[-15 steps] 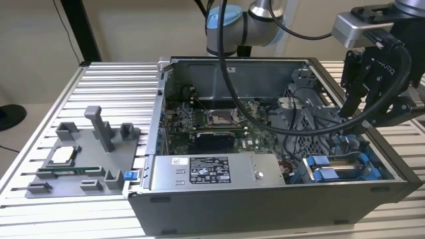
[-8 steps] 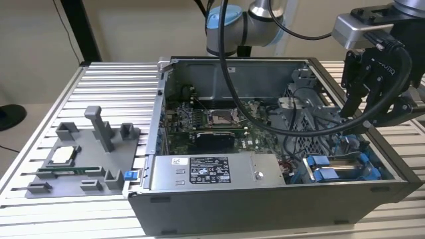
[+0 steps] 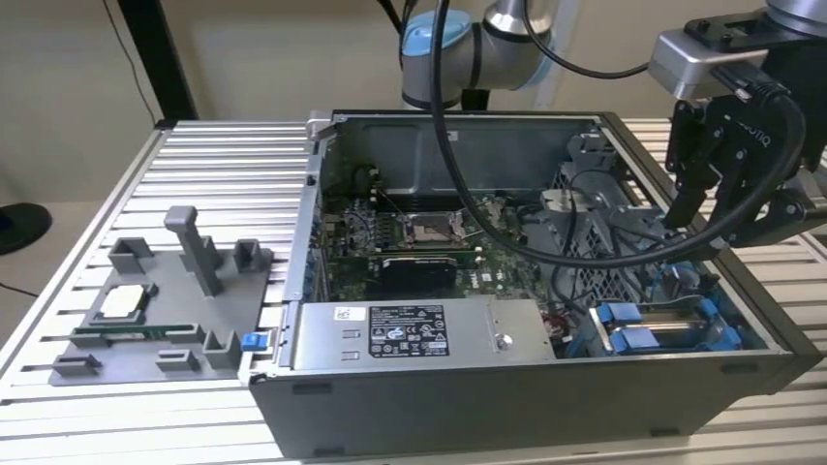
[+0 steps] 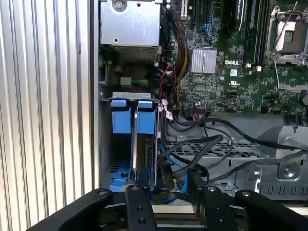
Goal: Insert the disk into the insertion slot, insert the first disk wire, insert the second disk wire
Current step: 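Insert the first disk wire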
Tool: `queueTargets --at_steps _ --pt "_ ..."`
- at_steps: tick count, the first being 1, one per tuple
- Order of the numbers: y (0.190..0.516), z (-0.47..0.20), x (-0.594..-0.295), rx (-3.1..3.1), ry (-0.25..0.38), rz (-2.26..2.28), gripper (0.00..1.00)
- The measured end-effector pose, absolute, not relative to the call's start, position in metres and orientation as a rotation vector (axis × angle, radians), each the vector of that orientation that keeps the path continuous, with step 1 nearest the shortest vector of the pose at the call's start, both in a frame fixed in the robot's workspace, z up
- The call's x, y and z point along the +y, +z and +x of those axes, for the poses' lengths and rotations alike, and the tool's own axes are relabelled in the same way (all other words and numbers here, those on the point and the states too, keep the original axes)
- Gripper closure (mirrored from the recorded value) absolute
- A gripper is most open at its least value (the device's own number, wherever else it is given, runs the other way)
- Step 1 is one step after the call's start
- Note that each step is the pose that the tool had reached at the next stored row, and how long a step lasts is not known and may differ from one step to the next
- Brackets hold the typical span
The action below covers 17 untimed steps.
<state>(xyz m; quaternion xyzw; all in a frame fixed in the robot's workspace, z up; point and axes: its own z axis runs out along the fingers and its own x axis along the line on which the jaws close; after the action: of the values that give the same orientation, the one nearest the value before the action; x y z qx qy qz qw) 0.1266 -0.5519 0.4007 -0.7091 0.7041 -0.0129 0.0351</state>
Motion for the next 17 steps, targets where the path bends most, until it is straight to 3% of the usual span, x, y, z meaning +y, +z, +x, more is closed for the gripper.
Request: queueTargets --at_steps 17 --pt "0.3946 0.1267 -0.5480 2.161 -0.046 -2.179 0.00"
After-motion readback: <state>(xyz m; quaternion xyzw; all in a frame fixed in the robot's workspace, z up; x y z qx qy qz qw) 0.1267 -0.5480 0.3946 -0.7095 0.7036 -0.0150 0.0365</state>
